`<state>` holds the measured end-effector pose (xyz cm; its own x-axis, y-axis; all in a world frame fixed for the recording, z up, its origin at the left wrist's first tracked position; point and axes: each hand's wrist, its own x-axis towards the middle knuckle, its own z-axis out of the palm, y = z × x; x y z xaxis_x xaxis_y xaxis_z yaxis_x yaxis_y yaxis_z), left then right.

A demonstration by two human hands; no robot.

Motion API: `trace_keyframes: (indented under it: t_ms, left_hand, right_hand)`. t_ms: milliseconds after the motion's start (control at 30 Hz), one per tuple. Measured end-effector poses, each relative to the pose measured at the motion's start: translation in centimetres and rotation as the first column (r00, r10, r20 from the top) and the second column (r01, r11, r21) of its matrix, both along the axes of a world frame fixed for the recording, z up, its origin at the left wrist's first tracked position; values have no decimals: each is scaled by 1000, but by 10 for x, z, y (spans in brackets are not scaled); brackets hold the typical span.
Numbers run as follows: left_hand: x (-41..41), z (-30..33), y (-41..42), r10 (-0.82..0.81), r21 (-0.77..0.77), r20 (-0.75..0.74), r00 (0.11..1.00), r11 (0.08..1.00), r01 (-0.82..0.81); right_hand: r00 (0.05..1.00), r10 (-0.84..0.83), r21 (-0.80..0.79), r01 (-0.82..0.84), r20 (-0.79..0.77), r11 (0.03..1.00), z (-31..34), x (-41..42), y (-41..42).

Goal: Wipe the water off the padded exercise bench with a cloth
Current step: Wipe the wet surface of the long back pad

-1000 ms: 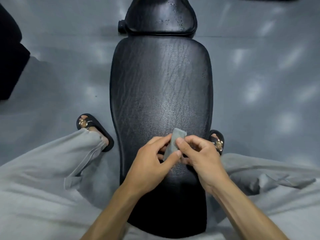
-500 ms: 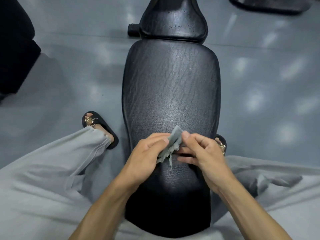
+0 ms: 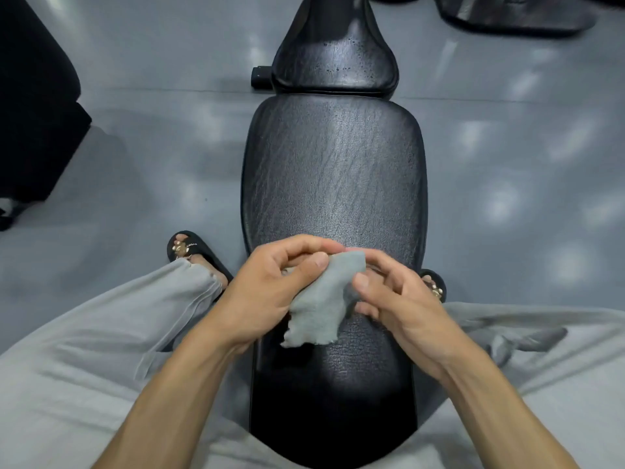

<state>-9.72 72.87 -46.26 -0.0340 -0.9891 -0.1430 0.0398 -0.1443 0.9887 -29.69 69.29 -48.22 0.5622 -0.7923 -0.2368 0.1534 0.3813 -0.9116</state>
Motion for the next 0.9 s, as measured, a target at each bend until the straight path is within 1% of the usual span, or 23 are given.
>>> trace_keyframes:
  t_ms: [67, 133, 200, 233, 333, 367, 433, 500, 533, 567, 600, 633, 667, 700, 767, 800, 833, 867, 900]
  left_hand:
    - [-2, 2, -3, 43, 19, -4, 999, 999, -43]
    - [-4, -1, -4, 64, 110, -16, 998, 992, -62]
    - [-7, -7, -1, 8, 198, -30, 1000, 980, -2]
    - [-7, -11, 2, -28, 212, -37, 999, 977, 36]
    - [-12, -19, 8, -63, 168, -110, 992, 982, 81]
    - [-14, -21, 8, -69, 135, -89, 994, 988, 80]
    - [-18, -24, 4, -83, 58, 44, 996, 995, 80]
    - [-22, -25, -4, -87, 32, 152, 985, 996, 83]
    - [-24, -28, -8, -93, 23, 236, 967, 996, 90]
    - [-26, -33, -12, -91, -4, 381, 920, 995, 100]
    - [-28, -38, -14, -84, -43, 554, 828, 991, 130]
    - [-31, -43, -17, -73, -79, 675, 735, 982, 170]
    - [-34, -46, -19, -65, -104, 732, 678, 973, 206]
    - [-37, -48, -21, -64, -120, 742, 667, 967, 226]
    - [-40, -49, -27, -70, -154, 698, 712, 957, 246]
    - [-41, -50, -31, -81, -160, 657, 749, 956, 244]
    - [-43, -50, -35, -96, -150, 598, 796, 962, 228]
    - [-44, -49, -40, -113, -116, 509, 854, 973, 198]
    - [-47, -48, -45, -122, -73, 386, 914, 984, 162]
  right_hand:
    - [1000, -8, -4, 8, -13, 1000, 3, 2, -3]
    - [994, -97, -30, 96, -46, 995, 5, 1, -4]
    - [982, -183, -38, 182, -44, 983, 6, -2, -5]
    - [975, -218, -32, 216, -41, 976, 6, -3, -6]
    - [950, -300, -39, 297, -89, 954, 0, -12, -7]
    - [946, -300, -68, 294, -124, 953, -4, -16, -8]
    - [941, -277, -122, 257, -193, 959, -10, -25, -8]
    - [947, -211, -148, 179, -242, 973, -14, -33, -8]
    - [942, -170, -170, 124, -290, 978, -15, -35, -8]
    - [921, -141, -213, 65, -362, 975, -17, -37, -8]
    - [881, -136, -271, 9, -453, 962, -20, -39, -8]
    - [829, -152, -327, -39, -538, 944, -23, -40, -9]
    - [776, -185, -372, -68, -603, 926, -27, -43, -9]
    - [743, -221, -398, -67, -632, 915, -30, -46, -10]
    - [742, -289, -407, 24, -605, 913, -36, -54, -12]
    - [779, -297, -352, 106, -552, 930, -39, -58, -13]
    - [851, -279, -221, 198, -444, 955, -40, -62, -14]
    - [934, -247, -11, 253, -256, 967, -43, -64, -15]
    - [971, -235, 189, 240, -51, 952, -44, -62, -15]
